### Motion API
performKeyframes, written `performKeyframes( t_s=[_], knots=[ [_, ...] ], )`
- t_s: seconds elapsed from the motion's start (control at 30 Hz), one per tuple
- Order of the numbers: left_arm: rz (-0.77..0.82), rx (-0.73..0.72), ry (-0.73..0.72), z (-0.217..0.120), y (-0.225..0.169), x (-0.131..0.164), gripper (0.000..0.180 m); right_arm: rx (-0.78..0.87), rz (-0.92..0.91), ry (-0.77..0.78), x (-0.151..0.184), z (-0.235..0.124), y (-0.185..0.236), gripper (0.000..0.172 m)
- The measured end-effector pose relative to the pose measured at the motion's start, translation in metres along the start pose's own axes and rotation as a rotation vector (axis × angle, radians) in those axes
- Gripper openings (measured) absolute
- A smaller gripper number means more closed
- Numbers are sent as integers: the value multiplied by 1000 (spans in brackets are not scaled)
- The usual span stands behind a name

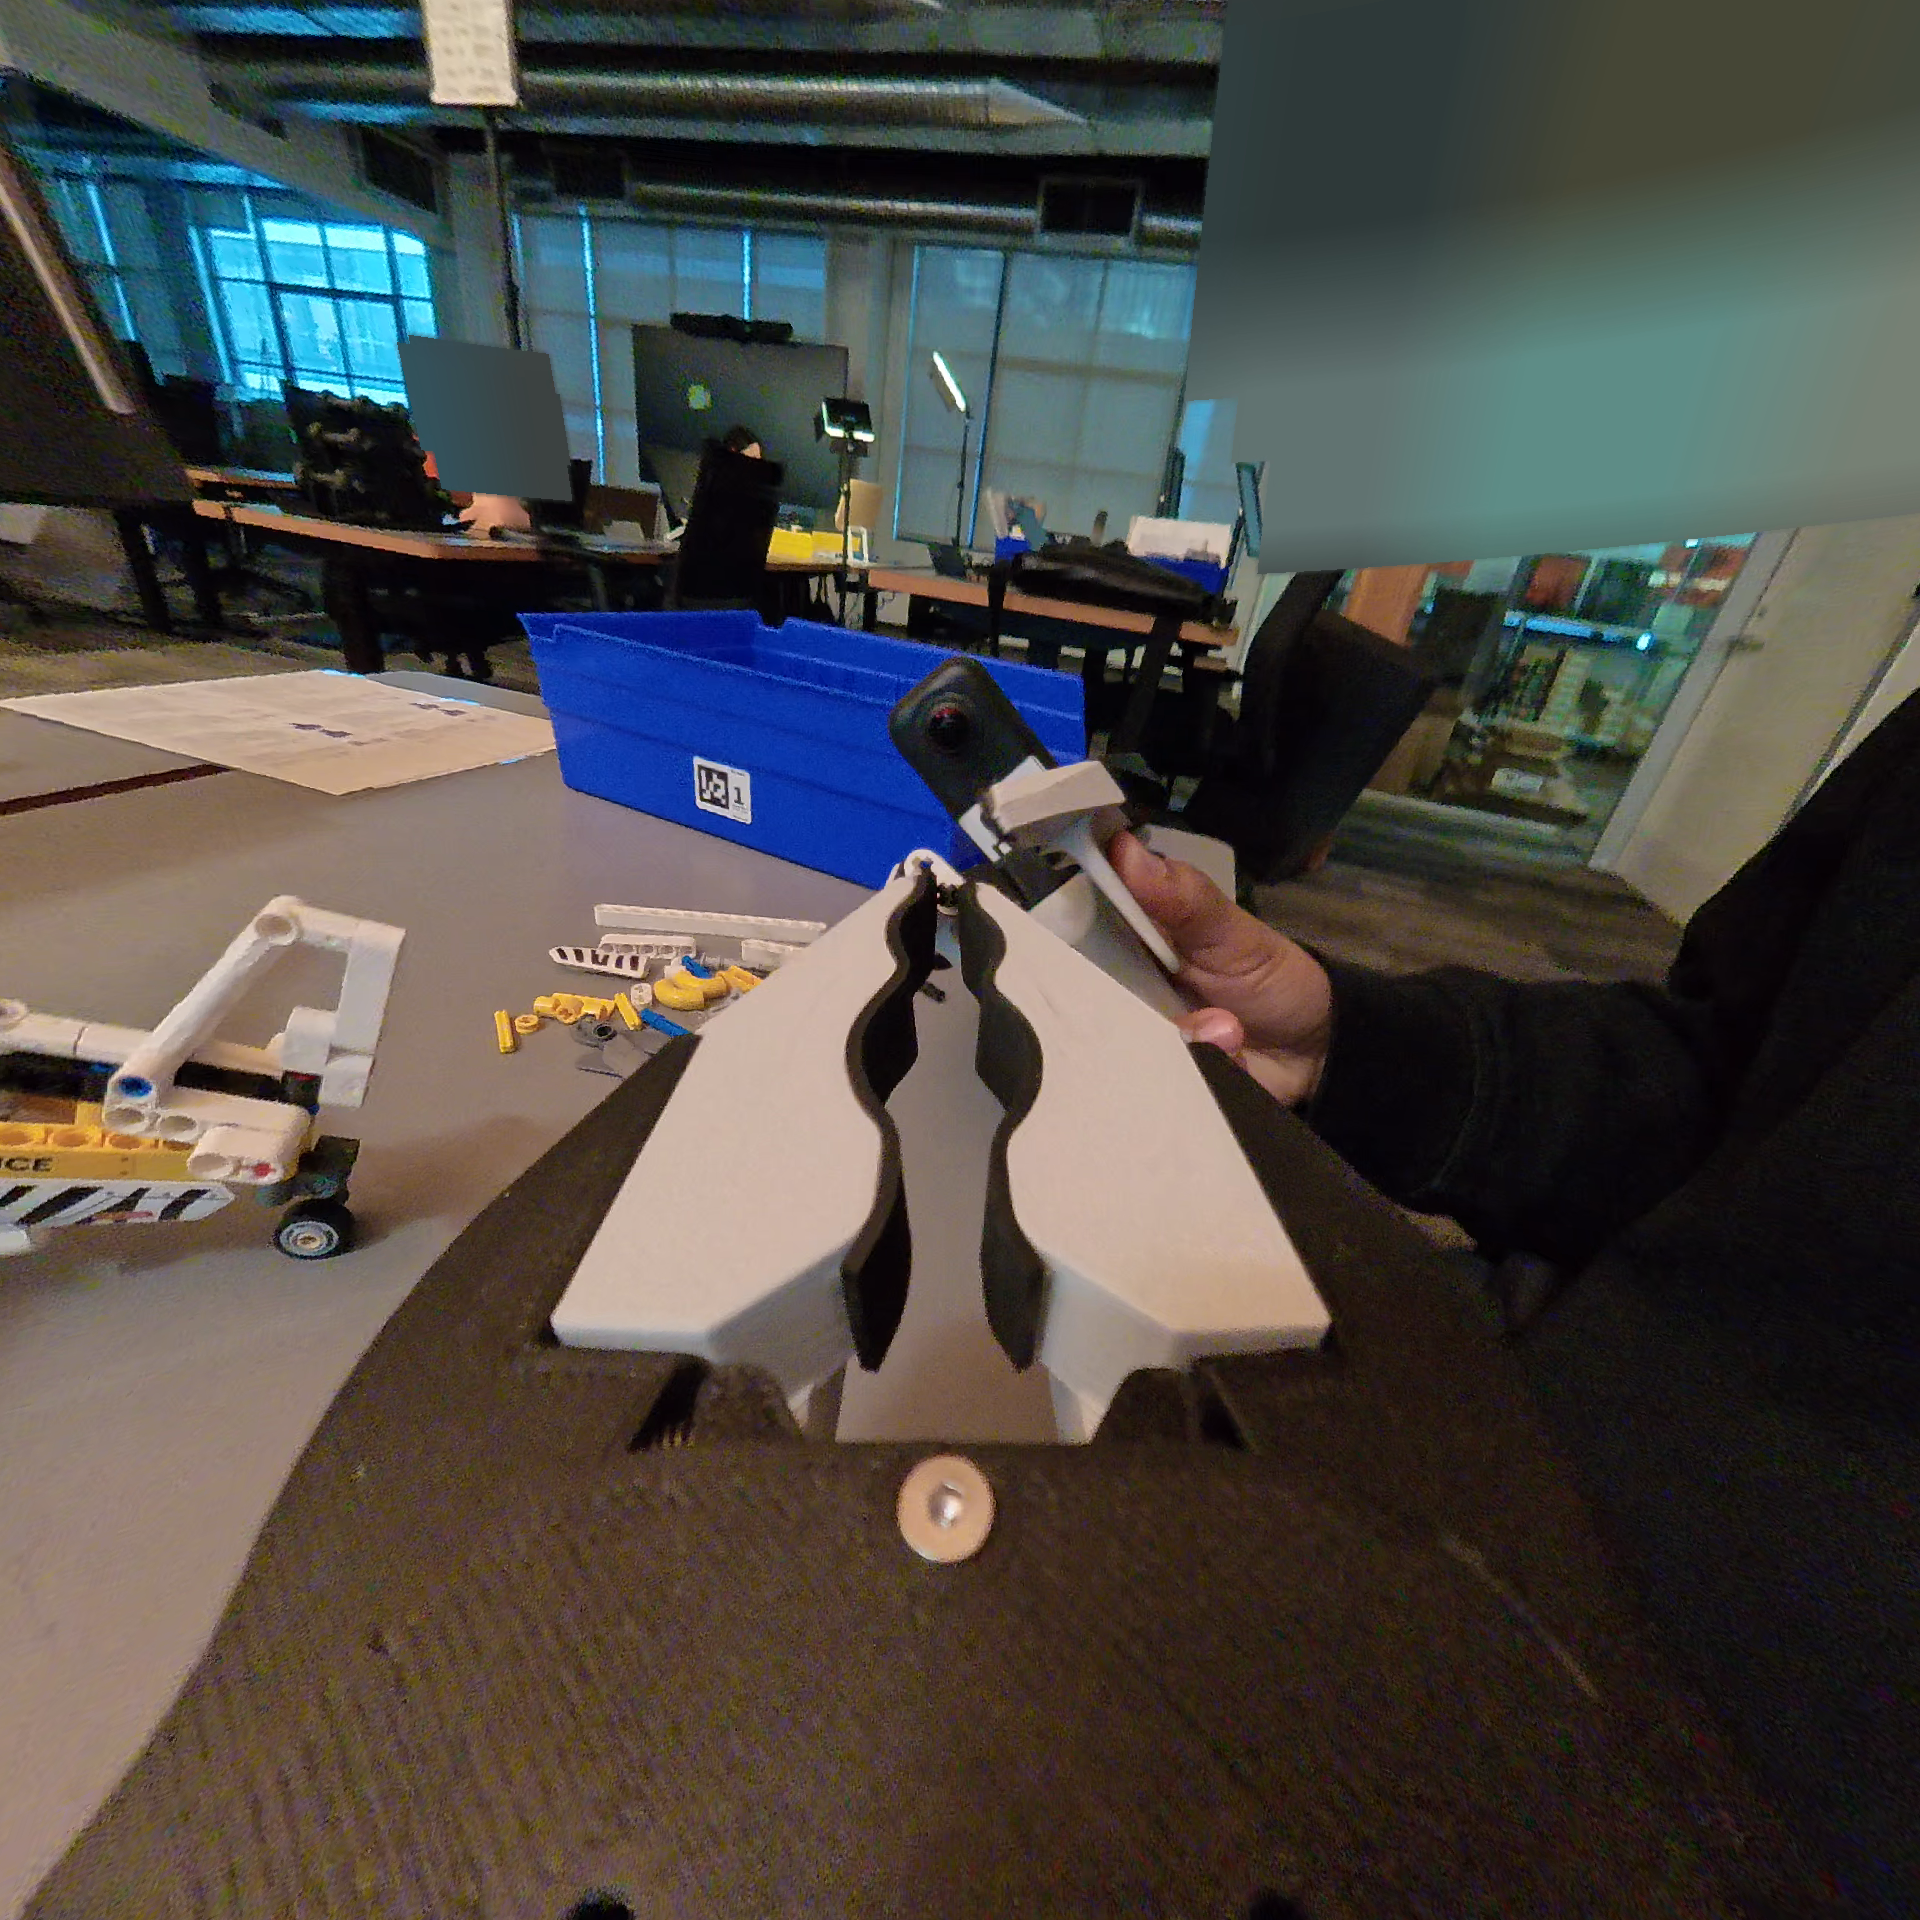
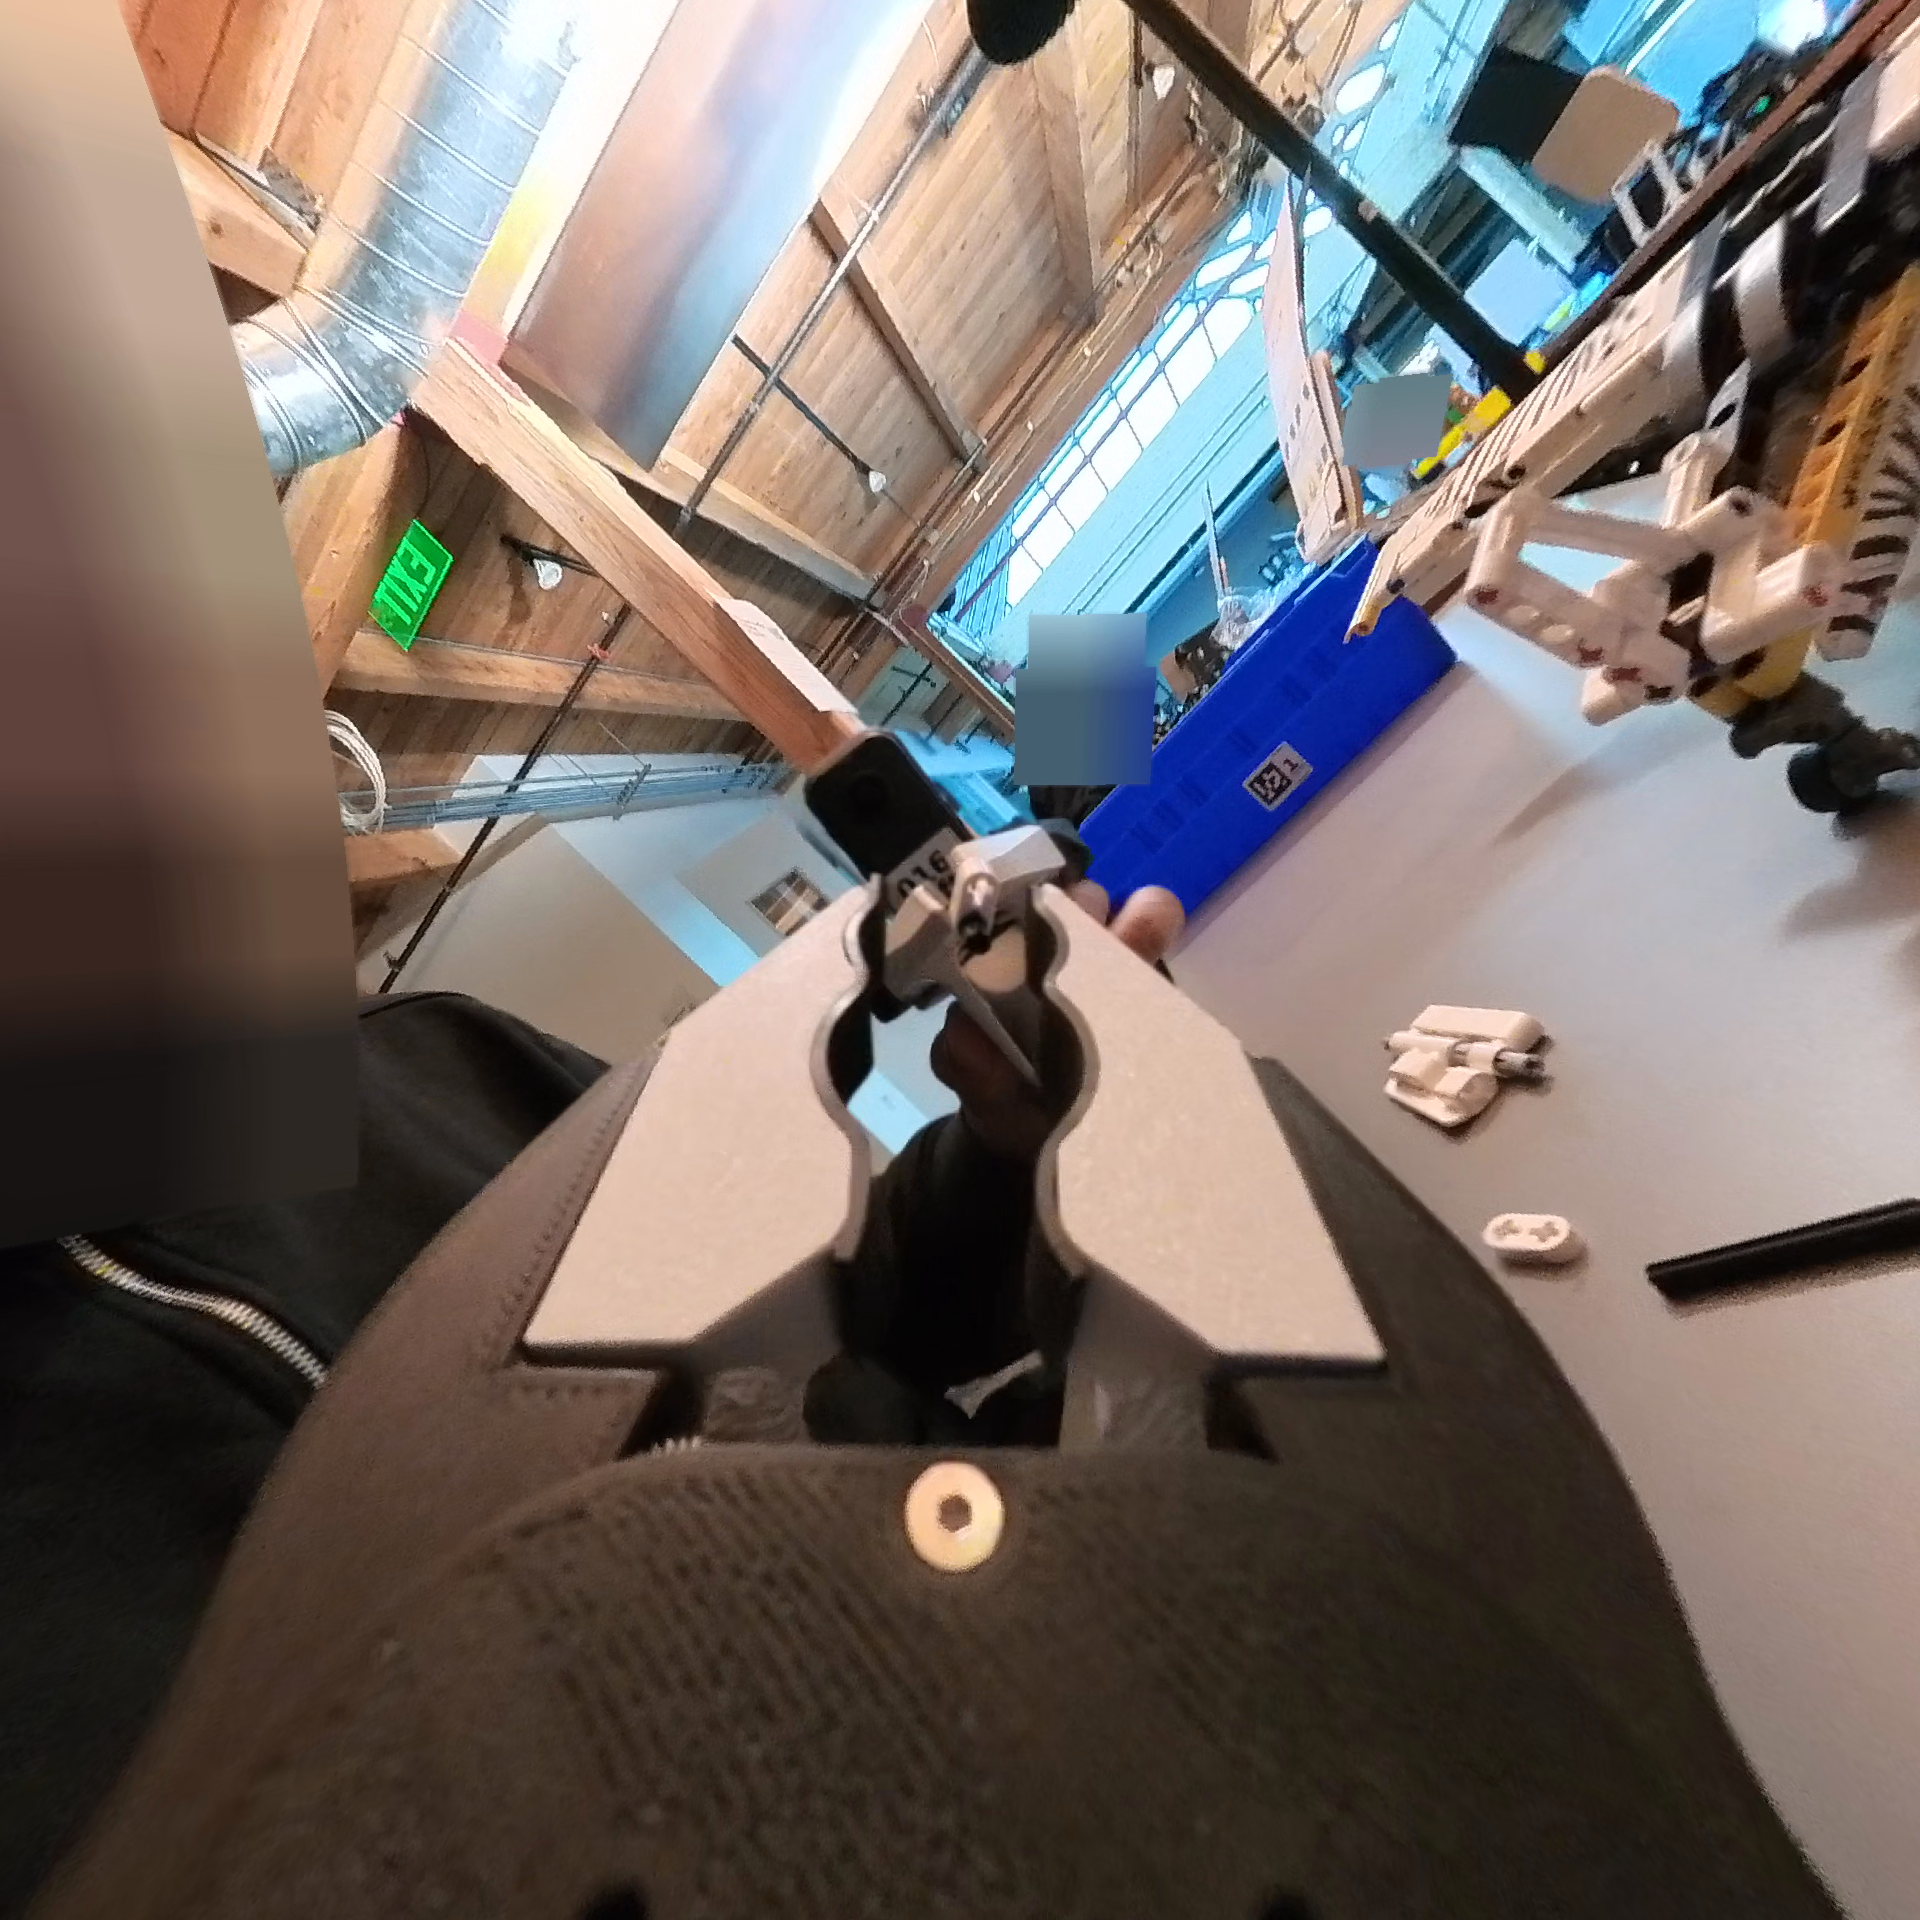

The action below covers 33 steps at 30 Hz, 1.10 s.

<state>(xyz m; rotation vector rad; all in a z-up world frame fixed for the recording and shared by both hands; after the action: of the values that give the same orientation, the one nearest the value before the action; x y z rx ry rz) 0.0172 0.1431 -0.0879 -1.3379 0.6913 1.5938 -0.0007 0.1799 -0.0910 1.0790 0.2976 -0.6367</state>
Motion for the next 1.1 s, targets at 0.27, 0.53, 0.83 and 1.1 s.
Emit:
performKeyframes(
  t_s=[0.27, 0.53, 0.83, 1.1],
  knots=[
    [-272, 48, -159, -8, 10, -14, 0, 68, -342, -39, -7, -3, 12, 39],
    [-534, 132, -261, -7, 11, -17, 0, 120, -690, -39, -3, -2, 27, 26],
    [-510, 180, -204, -1, 0, -12, 0, 110, -697, -15, 2, 0, 28, 20],
    [-510, 198, -194, 1, -5, -10, 0, 110, -714, 11, 7, 2, 27, 1]
  ],
)
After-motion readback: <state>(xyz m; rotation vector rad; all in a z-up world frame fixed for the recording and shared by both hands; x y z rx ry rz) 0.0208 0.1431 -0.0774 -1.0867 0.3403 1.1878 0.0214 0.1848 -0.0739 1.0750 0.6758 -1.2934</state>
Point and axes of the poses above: each gripper's, where its closed fingertips meet, z out along the fingers, x out of its underside, y = z × x across the jaws, the point moved 2 cm from there along -z, back along the fingers, and after that the axes turned 9 degrees about -y, right-handed, at the moved point
